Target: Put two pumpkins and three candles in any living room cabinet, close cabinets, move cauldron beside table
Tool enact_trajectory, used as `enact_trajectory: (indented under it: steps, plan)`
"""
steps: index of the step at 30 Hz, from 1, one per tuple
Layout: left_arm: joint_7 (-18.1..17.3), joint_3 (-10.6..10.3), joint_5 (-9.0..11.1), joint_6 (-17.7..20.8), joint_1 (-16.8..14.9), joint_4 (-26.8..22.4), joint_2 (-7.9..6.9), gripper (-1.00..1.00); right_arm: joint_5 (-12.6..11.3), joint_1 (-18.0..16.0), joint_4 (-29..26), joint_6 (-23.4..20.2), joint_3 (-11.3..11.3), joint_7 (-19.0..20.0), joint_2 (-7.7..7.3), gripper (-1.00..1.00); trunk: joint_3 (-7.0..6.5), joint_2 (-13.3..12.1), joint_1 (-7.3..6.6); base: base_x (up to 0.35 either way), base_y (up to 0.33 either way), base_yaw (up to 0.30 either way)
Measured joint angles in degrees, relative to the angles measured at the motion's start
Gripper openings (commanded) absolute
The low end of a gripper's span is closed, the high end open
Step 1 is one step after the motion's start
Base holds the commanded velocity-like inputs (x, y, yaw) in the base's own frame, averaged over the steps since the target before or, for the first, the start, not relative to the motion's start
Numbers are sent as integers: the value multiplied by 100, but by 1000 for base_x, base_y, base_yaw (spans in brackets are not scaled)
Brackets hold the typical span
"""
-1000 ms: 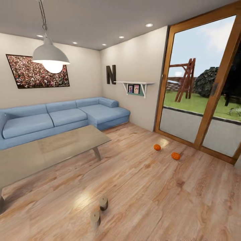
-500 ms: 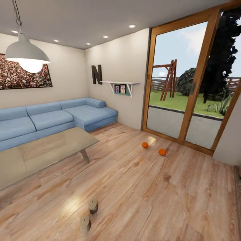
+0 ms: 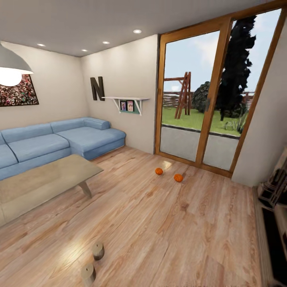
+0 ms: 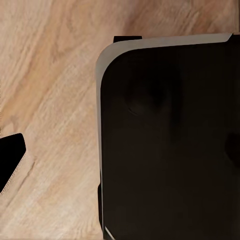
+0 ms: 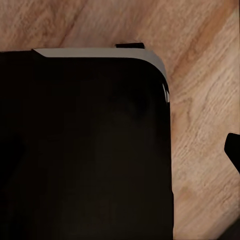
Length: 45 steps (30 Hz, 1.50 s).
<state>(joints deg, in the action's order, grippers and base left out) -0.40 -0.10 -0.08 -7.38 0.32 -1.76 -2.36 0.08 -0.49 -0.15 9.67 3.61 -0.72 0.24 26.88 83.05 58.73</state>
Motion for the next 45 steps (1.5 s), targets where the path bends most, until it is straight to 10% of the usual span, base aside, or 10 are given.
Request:
enact_trajectory:
  steps: [45]
  plan:
    - [0, -1, 0, 0, 0, 0, 0, 100, 12, 0, 18, 154, 0, 0, 18, 100, 0, 0, 0, 0, 0, -261]
